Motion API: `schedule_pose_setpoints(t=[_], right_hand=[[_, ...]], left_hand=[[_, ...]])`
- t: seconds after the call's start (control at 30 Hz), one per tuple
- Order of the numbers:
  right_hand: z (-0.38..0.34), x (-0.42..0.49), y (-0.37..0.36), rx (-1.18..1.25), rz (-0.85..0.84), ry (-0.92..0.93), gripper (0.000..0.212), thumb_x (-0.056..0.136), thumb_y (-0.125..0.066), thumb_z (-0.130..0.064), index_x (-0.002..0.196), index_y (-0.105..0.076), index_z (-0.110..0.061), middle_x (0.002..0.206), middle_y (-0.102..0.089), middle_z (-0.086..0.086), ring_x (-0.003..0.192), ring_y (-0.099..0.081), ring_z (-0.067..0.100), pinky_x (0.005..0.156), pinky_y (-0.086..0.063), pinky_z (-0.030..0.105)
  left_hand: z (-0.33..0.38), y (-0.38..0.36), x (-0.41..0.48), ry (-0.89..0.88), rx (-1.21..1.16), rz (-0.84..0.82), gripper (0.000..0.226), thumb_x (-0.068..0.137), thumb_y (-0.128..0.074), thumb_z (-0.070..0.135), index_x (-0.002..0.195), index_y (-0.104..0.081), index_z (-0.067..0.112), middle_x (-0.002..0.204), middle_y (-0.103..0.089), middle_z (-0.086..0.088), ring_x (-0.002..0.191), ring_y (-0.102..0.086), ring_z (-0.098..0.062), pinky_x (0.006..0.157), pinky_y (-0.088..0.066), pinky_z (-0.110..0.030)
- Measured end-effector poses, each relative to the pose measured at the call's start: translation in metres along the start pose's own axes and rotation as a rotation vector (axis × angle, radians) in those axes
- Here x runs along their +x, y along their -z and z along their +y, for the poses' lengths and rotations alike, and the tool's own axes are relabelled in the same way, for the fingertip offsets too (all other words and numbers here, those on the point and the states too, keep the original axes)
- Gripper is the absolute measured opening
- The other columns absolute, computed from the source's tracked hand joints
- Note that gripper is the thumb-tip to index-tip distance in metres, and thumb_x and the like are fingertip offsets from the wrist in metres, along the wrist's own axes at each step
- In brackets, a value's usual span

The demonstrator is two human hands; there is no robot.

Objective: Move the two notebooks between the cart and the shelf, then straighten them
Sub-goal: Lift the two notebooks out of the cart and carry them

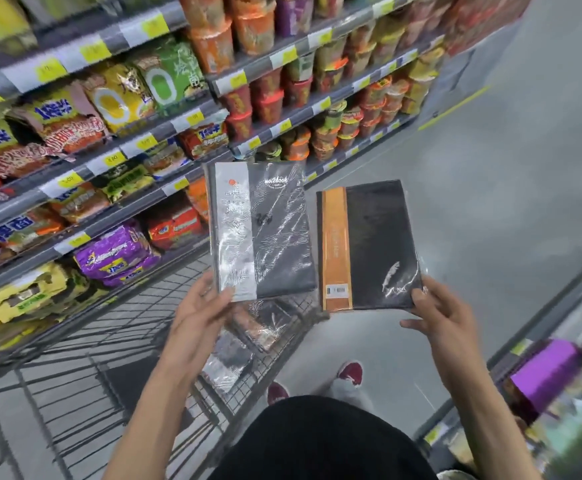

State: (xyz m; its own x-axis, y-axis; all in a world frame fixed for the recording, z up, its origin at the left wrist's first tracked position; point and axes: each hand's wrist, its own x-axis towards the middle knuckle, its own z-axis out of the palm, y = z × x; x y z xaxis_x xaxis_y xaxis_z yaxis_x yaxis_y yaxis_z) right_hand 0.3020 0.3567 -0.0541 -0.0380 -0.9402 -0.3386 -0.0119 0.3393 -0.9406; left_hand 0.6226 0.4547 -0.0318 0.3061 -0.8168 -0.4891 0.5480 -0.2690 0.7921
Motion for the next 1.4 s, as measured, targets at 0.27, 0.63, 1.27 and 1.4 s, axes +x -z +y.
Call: schedule_pose_setpoints(t=[0.27, 0.63, 1.27, 1.4], right_hand=[[-0.024, 0.049, 0.088, 0.128, 0.087, 0.005, 0.026, 0.096, -0.058, -0.006, 0.117, -0.064, -0.02, 0.089, -0.074, -0.01, 0.079, -0.067, 0.0, 0.061, -0.057, 0.02], [-0.058, 0.104, 0.181, 0.257, 0.219, 0.028, 0.047, 0.077, -0.07, -0.028, 0.121, -0.061, -0.013, 0.095, -0.073, -0.011, 0.079, -0.066, -0.001, 0.056, -0.053, 0.018], [-0.113, 0.259, 0.236, 0.486, 0.71, 0.031, 0.026, 0.096, -0.055, -0.003, 0.105, -0.06, -0.027, 0.079, -0.072, -0.027, 0.069, -0.063, -0.007, 0.056, -0.052, 0.015], [-0.112, 0.271, 0.254, 0.601, 0.822, 0.067, 0.045, 0.069, -0.083, -0.033, 0.109, -0.062, -0.026, 0.082, -0.073, -0.02, 0.063, -0.062, 0.0, 0.054, -0.052, 0.015]], left_hand=[[-0.019, -0.094, 0.054, -0.009, -0.017, -0.05, 0.066, 0.068, -0.079, 0.006, 0.128, -0.052, 0.017, 0.089, -0.075, 0.004, 0.081, -0.071, -0.012, 0.087, -0.059, -0.036], [-0.034, -0.207, 0.132, -0.021, 0.139, -0.227, 0.061, 0.086, -0.066, 0.004, 0.144, -0.048, 0.012, 0.139, -0.059, -0.012, 0.116, -0.062, -0.025, 0.09, -0.056, -0.029], [-0.008, -0.483, 0.383, 0.17, 0.431, -0.782, 0.037, 0.089, -0.055, 0.005, 0.121, -0.065, 0.02, 0.118, -0.07, -0.002, 0.096, -0.069, -0.012, 0.074, -0.057, -0.022], [-0.02, -0.547, 0.423, 0.246, 0.503, -0.894, 0.049, 0.086, -0.065, 0.01, 0.134, -0.055, 0.013, 0.129, -0.062, -0.008, 0.104, -0.062, -0.017, 0.077, -0.057, -0.025]])
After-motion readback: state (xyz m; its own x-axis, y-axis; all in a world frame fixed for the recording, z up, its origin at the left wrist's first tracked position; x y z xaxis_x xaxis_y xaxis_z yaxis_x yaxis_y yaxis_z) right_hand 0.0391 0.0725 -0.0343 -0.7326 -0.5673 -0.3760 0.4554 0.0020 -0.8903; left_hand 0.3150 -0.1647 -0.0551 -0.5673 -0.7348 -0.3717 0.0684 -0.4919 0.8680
